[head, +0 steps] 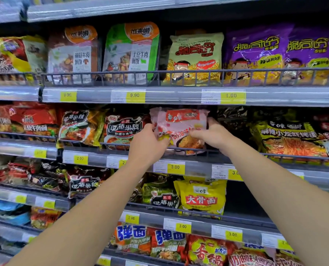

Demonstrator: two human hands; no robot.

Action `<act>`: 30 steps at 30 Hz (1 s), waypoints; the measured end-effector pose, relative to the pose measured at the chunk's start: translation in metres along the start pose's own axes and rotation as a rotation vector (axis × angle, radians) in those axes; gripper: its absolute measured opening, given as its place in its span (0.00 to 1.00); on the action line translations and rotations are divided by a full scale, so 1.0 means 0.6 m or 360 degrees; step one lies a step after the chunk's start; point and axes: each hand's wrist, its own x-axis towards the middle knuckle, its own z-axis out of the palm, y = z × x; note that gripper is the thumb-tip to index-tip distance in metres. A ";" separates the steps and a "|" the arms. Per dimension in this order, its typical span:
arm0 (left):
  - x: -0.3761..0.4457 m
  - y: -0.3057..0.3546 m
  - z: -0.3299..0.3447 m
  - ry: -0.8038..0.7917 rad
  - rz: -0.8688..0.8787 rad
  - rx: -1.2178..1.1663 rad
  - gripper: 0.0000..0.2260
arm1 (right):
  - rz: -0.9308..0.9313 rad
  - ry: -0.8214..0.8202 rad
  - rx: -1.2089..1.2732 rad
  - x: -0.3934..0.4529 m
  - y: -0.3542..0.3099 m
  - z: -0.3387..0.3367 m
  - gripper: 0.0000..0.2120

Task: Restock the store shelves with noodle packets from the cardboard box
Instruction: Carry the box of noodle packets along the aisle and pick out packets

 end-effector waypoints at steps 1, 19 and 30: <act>0.004 0.000 0.000 -0.0015 -0.0006 0.0029 0.23 | 0.0101 -0.0134 0.0159 0.010 -0.001 0.002 0.19; 0.051 0.020 0.042 -0.0275 0.0052 -0.0072 0.22 | 0.0302 -0.0062 0.0405 0.033 0.017 -0.003 0.19; 0.061 0.006 0.052 -0.0428 0.0234 0.0453 0.19 | 0.0300 0.0248 -0.0908 0.081 0.008 0.020 0.59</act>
